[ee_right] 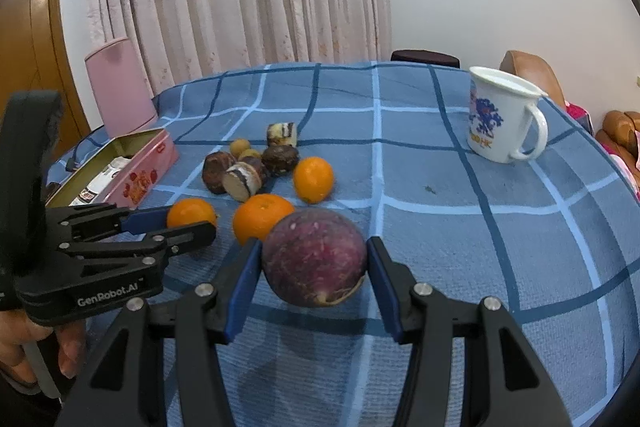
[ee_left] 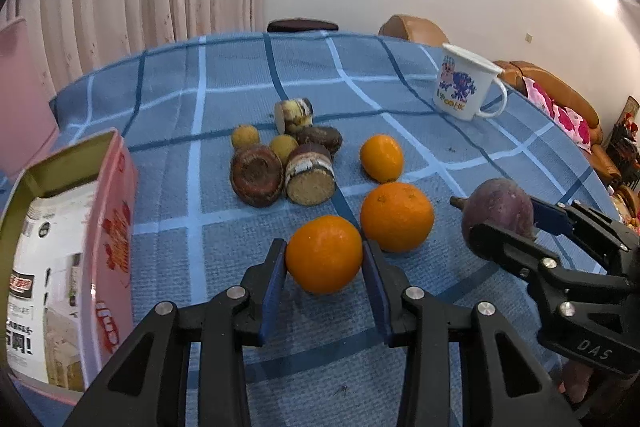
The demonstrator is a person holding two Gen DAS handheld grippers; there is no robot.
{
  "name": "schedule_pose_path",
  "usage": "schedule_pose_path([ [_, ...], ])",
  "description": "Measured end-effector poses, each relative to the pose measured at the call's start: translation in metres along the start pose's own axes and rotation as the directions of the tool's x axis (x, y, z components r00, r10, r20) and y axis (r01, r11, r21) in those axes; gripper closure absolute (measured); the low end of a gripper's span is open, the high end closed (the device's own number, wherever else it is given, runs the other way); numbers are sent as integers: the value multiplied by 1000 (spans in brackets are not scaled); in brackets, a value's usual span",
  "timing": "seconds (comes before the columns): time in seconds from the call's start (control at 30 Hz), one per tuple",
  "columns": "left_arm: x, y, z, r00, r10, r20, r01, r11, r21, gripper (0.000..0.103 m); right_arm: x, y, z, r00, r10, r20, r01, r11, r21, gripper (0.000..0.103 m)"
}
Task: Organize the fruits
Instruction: 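Grasp an orange with the left tool while the right tool grasps the large purple fruit, then carry the orange with the left tool while the right tool carries the purple fruit toward the tin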
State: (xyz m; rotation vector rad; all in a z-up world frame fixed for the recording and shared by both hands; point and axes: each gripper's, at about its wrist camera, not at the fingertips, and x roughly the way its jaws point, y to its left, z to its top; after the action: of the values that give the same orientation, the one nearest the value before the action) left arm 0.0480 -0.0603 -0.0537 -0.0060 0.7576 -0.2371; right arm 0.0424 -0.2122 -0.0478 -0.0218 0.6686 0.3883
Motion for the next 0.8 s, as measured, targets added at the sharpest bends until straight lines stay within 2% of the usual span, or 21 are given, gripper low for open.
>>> schedule_pose_path([
  [0.23, -14, -4, 3, 996, 41, 83, -44, 999, 31, 63, 1, 5, 0, 1000, 2, 14, -2, 1000, -11, 48],
  [0.53, -25, -2, 1, 988, 74, 139, -78, 997, 28, 63, -5, 13, 5, 998, 7, 58, -6, 1000, -25, 48],
  [0.8, -31, 4, 2, 981, 95, 167, -99, 995, 13, 63, -3, 22, 10, 998, 12, 63, -8, 999, -52, 48],
])
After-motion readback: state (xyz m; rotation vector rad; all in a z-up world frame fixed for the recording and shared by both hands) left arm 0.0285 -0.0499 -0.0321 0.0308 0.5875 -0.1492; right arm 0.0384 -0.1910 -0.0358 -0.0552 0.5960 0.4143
